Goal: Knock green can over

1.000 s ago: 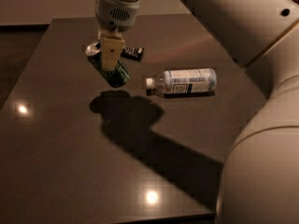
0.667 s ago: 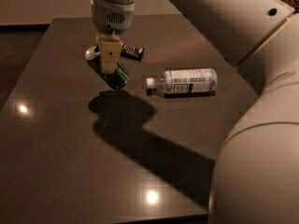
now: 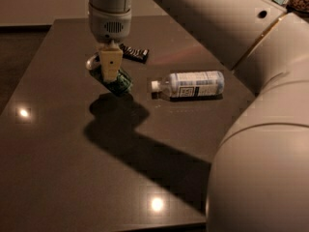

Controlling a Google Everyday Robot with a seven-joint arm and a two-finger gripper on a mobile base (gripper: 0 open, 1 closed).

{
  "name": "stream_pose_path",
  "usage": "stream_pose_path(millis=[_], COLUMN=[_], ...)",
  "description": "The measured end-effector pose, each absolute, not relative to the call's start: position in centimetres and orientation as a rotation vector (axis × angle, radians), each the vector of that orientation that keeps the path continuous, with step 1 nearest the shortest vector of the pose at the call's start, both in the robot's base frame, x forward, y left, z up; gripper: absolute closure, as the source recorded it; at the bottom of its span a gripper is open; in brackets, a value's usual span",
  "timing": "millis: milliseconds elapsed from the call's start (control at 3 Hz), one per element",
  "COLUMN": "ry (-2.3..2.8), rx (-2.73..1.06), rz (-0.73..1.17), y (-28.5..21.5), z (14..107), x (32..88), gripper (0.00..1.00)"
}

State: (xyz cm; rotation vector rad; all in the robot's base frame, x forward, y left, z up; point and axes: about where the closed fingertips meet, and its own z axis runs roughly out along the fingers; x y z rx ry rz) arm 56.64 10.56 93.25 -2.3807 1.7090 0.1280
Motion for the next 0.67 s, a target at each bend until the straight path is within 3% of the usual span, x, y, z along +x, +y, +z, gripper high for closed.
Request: stream_pose_path(millis=[333, 667], ry=[1.704, 1.708], rx=[-2.408, -2.427], rz=[0.115, 0.114], y=[10.80, 10.86], z=[92.61, 91.84], x=[56.46, 56.32], gripper=[0.10, 0.00])
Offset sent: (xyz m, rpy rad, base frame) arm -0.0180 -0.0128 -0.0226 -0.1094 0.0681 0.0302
